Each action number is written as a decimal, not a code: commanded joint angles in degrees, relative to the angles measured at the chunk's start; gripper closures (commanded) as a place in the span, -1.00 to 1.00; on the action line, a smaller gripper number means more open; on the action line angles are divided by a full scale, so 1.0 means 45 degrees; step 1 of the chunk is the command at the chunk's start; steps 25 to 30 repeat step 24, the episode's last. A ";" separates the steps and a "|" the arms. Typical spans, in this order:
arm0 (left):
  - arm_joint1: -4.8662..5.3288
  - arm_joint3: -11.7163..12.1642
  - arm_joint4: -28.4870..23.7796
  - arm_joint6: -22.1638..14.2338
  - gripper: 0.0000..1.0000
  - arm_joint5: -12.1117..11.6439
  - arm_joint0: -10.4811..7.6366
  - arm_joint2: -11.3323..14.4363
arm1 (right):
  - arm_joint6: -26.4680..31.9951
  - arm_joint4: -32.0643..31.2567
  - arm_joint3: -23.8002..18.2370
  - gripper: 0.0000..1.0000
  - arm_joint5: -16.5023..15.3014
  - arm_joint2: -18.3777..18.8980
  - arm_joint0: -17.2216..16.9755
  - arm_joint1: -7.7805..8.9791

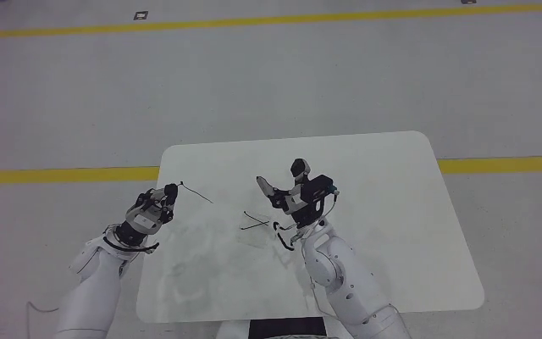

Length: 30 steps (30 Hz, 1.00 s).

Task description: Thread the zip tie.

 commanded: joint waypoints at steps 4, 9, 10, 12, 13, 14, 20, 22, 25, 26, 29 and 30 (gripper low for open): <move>-0.0025 -0.0184 -0.0074 0.0198 1.00 0.0177 -0.0130 0.0396 | 0.0000 0.0000 0.0000 -1.00 0.0000 0.0000 0.0000 0.0000; -0.0038 -0.0194 -0.0082 0.0097 1.00 0.0227 -0.0195 0.0668 | 0.0000 0.0000 0.0000 -1.00 0.0000 0.0000 0.0000 0.0000; -0.0038 -0.0194 -0.0082 0.0097 1.00 0.0227 -0.0195 0.0668 | 0.0000 0.0000 0.0000 -1.00 0.0000 0.0000 0.0000 0.0000; -0.0038 -0.0194 -0.0082 0.0097 1.00 0.0227 -0.0195 0.0668 | 0.0000 0.0000 0.0000 -1.00 0.0000 0.0000 0.0000 0.0000; -0.0038 -0.0194 -0.0082 0.0097 1.00 0.0227 -0.0195 0.0668 | 0.0000 0.0000 0.0000 -1.00 0.0000 0.0000 0.0000 0.0000; -0.0038 -0.0194 -0.0082 0.0097 1.00 0.0227 -0.0195 0.0668 | 0.0000 0.0000 0.0000 -1.00 0.0000 0.0000 0.0000 0.0000; -0.0038 -0.0194 -0.0082 0.0097 1.00 0.0227 -0.0195 0.0668 | 0.0000 0.0000 0.0000 -1.00 0.0000 0.0000 0.0000 0.0000; -0.0038 -0.0194 -0.0082 0.0097 1.00 0.0227 -0.0195 0.0668 | 0.0000 0.0000 0.0000 -1.00 0.0000 0.0000 0.0000 0.0000; -0.0038 -0.0194 -0.0082 0.0097 1.00 0.0227 -0.0195 0.0668 | 0.0000 0.0000 0.0000 -1.00 0.0000 0.0000 0.0000 0.0000; -0.0038 -0.0194 -0.0082 0.0097 1.00 0.0227 -0.0195 0.0668 | 0.0000 0.0000 0.0000 -1.00 0.0000 0.0000 0.0000 0.0000; -0.0038 -0.0194 -0.0082 0.0097 1.00 0.0227 -0.0195 0.0668 | 0.0000 0.0000 0.0000 -1.00 0.0000 0.0000 0.0000 0.0000; -0.0038 -0.0194 -0.0082 0.0097 1.00 0.0227 -0.0195 0.0668 | 0.0000 0.0000 0.0000 -1.00 0.0000 0.0000 0.0000 0.0000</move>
